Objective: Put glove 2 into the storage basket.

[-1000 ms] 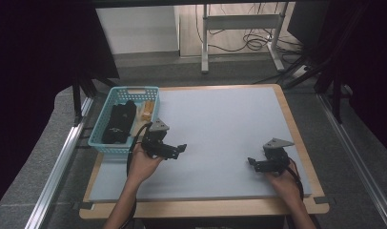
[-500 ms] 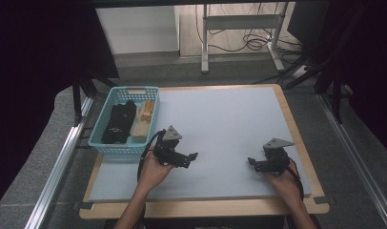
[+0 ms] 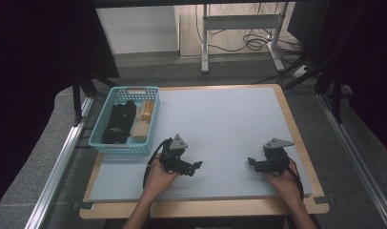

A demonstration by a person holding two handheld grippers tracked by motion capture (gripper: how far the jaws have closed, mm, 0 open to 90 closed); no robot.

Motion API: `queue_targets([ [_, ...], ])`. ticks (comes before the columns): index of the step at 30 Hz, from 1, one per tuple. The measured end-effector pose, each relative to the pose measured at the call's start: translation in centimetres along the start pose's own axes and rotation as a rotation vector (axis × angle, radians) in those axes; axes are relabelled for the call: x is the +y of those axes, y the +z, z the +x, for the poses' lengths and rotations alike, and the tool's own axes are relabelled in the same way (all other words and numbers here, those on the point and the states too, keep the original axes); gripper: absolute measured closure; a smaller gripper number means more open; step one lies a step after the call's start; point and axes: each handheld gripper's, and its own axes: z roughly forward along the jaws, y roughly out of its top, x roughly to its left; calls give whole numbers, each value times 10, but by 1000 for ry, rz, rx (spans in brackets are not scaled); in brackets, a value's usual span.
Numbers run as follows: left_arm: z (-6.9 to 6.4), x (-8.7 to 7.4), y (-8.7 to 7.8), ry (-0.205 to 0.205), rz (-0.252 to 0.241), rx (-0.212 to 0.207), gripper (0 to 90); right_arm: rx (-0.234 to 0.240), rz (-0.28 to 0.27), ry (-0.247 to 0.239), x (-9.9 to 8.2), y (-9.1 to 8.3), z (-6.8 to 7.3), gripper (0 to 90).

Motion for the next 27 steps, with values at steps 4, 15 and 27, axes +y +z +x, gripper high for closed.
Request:
queue_targets([
  [4, -1, -7, 5, 3, 14, 7, 0, 0, 0, -1, 0, 0, 0, 171],
  [15, -3, -25, 21, 31, 120, 52, 0, 0, 0, -1, 0, 0, 0, 171],
  [27, -2, -27, 25, 15, 141, 50, 0, 0, 0, -1, 0, 0, 0, 171],
])
